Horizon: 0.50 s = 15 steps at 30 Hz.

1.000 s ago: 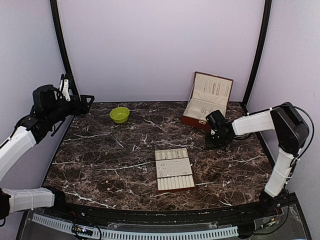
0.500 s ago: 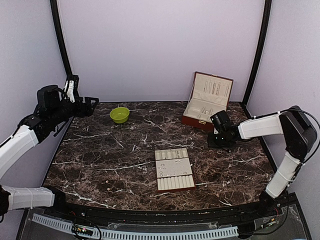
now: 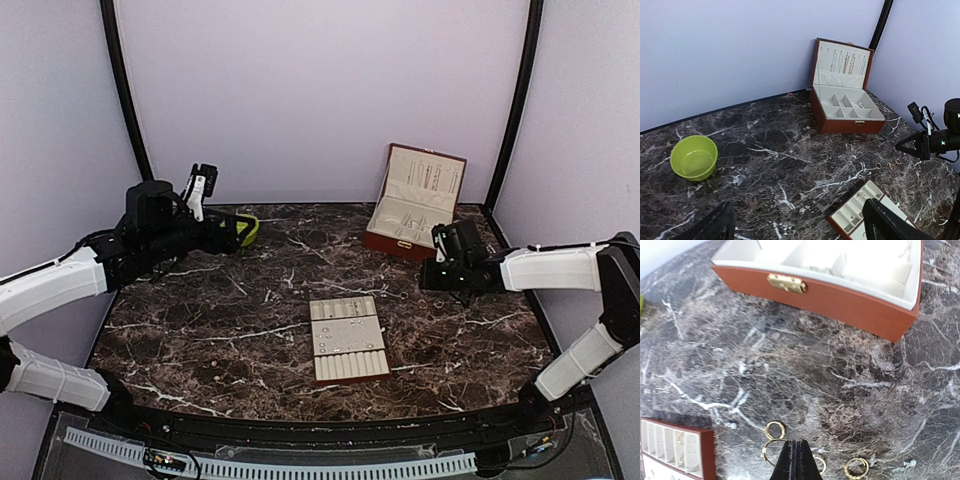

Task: Organize the mixed jewelry
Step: Pick up the ring from the center of the board, then pass from the right arm to the left

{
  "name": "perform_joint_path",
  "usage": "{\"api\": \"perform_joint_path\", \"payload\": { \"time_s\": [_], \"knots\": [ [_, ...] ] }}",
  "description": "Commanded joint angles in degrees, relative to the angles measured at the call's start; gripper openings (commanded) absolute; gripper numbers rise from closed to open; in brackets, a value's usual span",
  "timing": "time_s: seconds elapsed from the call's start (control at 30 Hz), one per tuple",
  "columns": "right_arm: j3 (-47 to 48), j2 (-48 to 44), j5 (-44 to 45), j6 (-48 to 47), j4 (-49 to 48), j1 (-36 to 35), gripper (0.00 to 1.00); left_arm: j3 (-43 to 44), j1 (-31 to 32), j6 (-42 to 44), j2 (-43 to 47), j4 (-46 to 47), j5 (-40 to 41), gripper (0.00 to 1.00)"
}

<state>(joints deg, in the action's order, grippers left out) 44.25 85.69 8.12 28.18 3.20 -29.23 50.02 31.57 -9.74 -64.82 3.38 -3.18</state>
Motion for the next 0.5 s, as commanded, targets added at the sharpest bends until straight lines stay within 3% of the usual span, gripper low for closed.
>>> {"api": "perform_joint_path", "payload": {
  "time_s": [0.0,0.47],
  "knots": [
    [-2.1,-4.18,-1.89,1.07,-5.84,-2.49,0.0,-1.2,4.98,-7.42,-5.19,9.26,1.44,0.91],
    [-2.51,-5.82,-1.92,2.57,-15.48,-15.56,0.0,9.39,17.72,-16.46,-28.2,19.61,-9.73,0.81]
  ]
}}
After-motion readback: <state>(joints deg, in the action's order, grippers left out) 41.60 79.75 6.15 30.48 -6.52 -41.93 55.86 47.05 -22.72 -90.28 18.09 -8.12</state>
